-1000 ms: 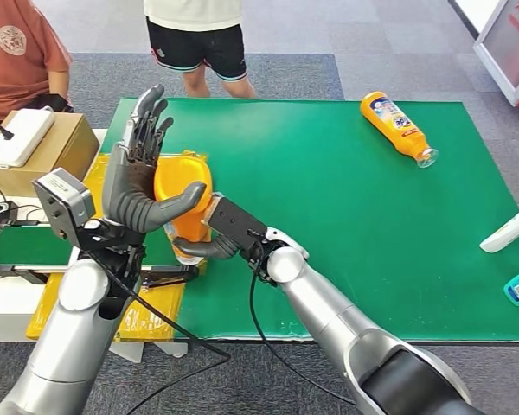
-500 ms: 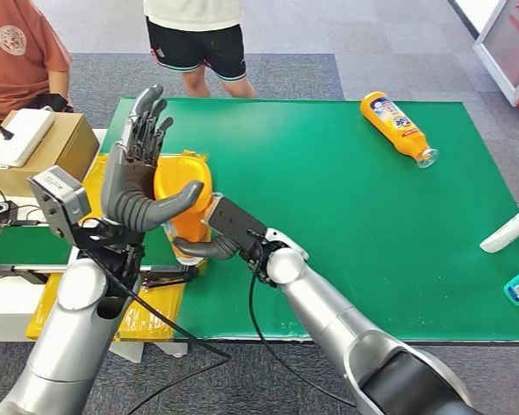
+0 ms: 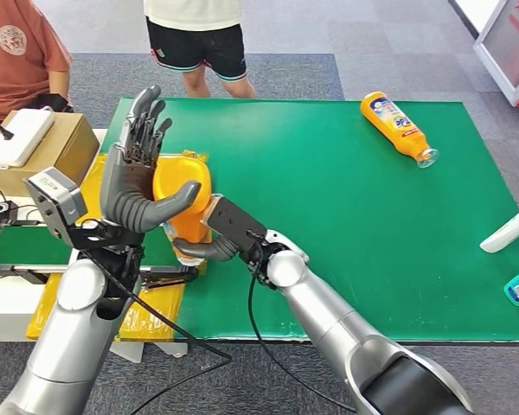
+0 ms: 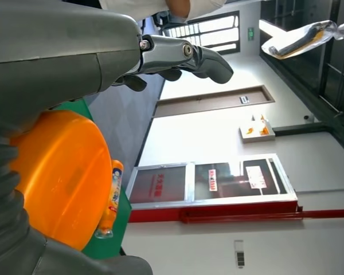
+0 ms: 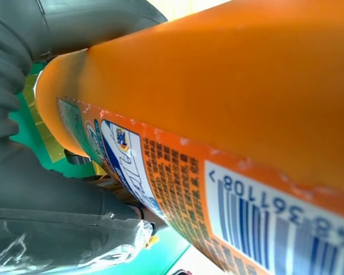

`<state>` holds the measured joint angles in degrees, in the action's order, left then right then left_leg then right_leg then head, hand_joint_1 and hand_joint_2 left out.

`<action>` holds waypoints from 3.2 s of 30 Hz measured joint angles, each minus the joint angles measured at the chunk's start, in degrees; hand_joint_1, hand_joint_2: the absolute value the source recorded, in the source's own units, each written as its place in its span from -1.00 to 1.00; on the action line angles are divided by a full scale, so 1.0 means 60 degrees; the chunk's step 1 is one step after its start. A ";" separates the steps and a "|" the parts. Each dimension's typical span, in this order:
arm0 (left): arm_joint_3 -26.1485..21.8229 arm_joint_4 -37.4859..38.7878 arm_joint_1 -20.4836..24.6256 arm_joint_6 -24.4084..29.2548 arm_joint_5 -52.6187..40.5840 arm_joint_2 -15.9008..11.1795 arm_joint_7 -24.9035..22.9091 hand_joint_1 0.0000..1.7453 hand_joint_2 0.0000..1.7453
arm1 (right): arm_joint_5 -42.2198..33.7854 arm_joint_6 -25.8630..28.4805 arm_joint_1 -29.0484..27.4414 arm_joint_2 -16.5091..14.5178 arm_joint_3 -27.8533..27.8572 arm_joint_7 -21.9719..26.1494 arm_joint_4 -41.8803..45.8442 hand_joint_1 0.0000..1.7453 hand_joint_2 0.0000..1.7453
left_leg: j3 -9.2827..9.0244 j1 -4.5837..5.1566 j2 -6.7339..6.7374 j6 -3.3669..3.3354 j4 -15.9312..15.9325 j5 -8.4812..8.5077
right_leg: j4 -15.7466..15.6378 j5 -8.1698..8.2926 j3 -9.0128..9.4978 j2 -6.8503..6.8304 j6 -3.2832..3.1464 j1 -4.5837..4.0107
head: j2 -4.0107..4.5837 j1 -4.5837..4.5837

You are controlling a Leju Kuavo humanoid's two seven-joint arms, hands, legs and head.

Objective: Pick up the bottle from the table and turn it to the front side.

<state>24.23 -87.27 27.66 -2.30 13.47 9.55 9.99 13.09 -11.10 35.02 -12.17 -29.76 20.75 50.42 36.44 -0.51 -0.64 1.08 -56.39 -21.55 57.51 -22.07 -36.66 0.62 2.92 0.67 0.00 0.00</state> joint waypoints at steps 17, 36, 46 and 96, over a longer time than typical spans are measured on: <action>0.0008 0.0182 -0.0135 -0.0058 0.0379 0.0004 -0.0270 -1.00 1.00 | 0.0052 0.0168 -0.0291 0.0011 0.0198 -0.0047 0.0422 1.00 1.00 | 0.0004 0.0000 0.0000 0.0000 0.0000 0.0000 | 0.0000 0.0000 -0.0003 0.0000 0.0000 0.0000 | 0.0000 0.0000; 0.0042 0.0233 -0.0156 -0.0148 0.0753 0.0000 -0.0277 1.00 1.00 | -0.0029 0.0149 -0.0439 0.0047 0.0276 -0.0087 0.0636 1.00 1.00 | 0.0007 0.0000 0.0000 0.0000 0.0000 0.0000 | 0.0000 0.0000 -0.0005 0.0000 0.0000 -0.0001 | 0.0000 0.0000; 0.0041 0.0233 -0.0060 -0.0116 0.0855 -0.0007 -0.0277 1.00 1.00 | -0.0034 0.0160 -0.0497 0.0051 0.0276 -0.0085 0.0714 1.00 1.00 | 0.0006 0.0000 0.0000 0.0000 0.0000 0.0000 | 0.0000 0.0000 -0.0002 -0.0001 0.0000 0.0000 | 0.0000 0.0001; 0.0453 0.0203 -0.0640 0.0361 0.0279 -0.0462 -0.0362 -1.00 1.00 | -0.0127 0.0539 -0.0249 0.0158 0.0259 -0.0376 0.0833 1.00 1.00 | 0.0008 -0.0001 -0.0001 0.0000 0.0000 0.0001 | 0.0002 0.0001 -0.0006 0.0000 -0.0001 -0.0001 | 0.0000 0.0000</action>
<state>26.95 -86.06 23.82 -0.13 15.15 6.78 7.81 12.32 -7.87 33.53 -11.23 -28.21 18.49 55.42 36.49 -0.51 -0.65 1.08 -56.38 -21.54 57.52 -22.06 -36.70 0.62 2.92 0.66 0.00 0.00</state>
